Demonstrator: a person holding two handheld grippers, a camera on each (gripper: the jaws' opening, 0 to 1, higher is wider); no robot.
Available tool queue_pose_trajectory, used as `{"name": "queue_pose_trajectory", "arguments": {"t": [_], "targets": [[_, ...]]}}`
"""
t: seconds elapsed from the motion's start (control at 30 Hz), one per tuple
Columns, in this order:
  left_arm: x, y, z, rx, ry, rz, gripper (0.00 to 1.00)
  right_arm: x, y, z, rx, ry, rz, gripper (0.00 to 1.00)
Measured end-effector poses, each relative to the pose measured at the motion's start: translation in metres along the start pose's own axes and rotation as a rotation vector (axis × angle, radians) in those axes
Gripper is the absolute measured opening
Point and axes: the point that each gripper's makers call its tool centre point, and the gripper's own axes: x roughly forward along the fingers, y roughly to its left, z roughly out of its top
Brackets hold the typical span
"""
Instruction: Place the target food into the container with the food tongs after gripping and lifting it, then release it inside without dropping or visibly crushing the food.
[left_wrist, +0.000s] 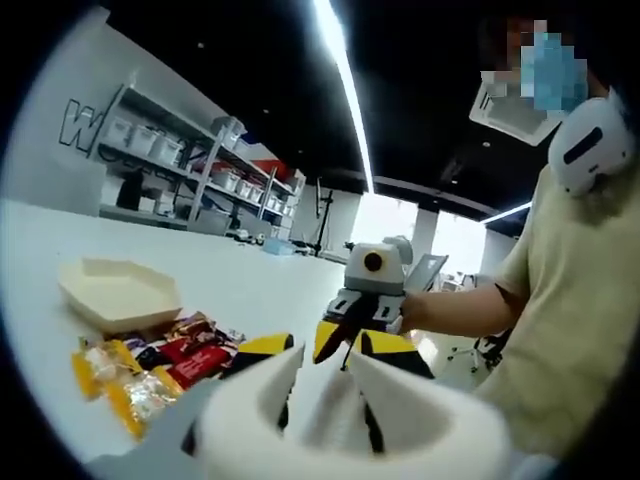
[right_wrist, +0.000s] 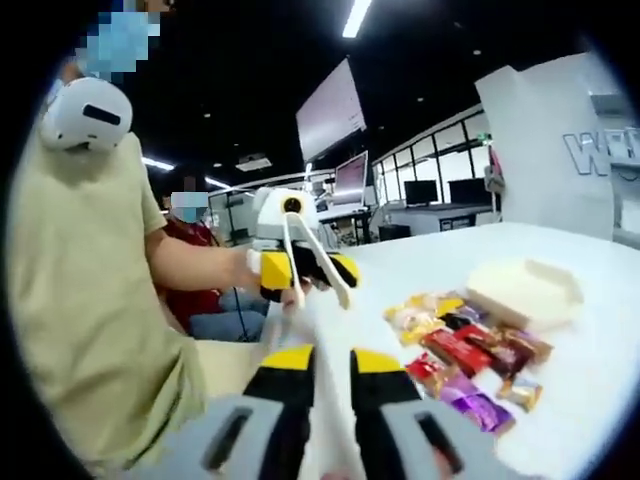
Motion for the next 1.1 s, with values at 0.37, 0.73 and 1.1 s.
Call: {"name": "queue_pose_trajectory", "arguments": {"t": [0.37, 0.73, 1.1], "targets": [[0.005, 0.003, -0.006, 0.086, 0.097, 0.031, 0.26, -0.012, -0.012, -0.005, -0.041, 0.050, -0.100, 0.17], [0.009, 0.010, -0.013, 0.136, 0.179, 0.054, 0.26, -0.026, -0.023, -0.009, -0.065, 0.075, -0.179, 0.22], [0.017, 0.016, -0.016, 0.183, 0.245, 0.067, 0.26, -0.035, -0.030, -0.013, -0.089, 0.111, -0.240, 0.31]]}}
